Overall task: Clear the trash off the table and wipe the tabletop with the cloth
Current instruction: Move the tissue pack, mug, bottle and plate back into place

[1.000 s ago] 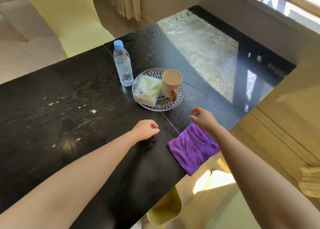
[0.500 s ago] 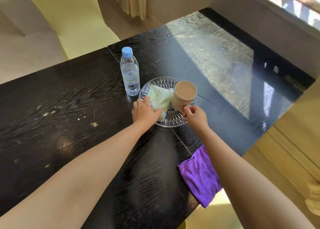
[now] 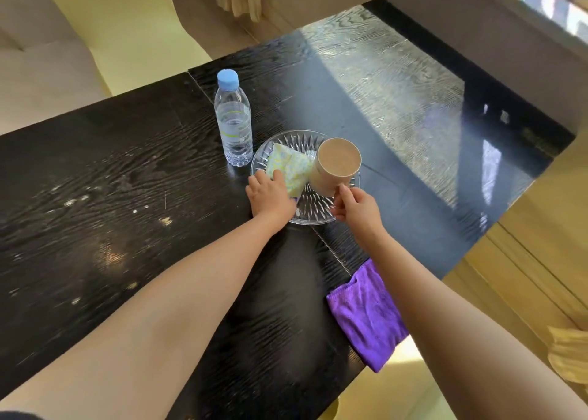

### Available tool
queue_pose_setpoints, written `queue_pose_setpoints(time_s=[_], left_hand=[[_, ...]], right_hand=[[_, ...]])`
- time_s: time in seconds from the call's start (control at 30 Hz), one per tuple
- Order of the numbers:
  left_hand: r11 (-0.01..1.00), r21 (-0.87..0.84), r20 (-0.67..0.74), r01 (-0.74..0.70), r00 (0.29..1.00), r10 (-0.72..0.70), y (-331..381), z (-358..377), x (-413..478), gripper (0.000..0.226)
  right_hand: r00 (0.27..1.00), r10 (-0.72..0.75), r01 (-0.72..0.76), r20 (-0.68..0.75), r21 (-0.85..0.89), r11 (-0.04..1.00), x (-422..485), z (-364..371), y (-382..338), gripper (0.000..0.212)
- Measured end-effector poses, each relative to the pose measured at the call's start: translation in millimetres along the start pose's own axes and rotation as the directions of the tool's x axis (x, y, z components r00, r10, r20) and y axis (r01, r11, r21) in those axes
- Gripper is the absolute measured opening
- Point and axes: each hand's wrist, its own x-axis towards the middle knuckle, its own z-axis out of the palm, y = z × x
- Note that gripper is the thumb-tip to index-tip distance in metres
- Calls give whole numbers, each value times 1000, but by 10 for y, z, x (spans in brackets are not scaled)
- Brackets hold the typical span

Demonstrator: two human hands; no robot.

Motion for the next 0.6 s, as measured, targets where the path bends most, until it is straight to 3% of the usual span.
queue_pose_setpoints(time_s=[0.3,0.6], left_hand=[[964,-201,-10,175,984,-181,-552,-362,-498,51],[919,-304,-101,251,951,-293,-1573,-702,-1452,53]], right_hand=[[979,-141,152,144,-65,986,-480,-92,-194,31],[916,-229,260,331,-54,964,-1257,457,-169,36]])
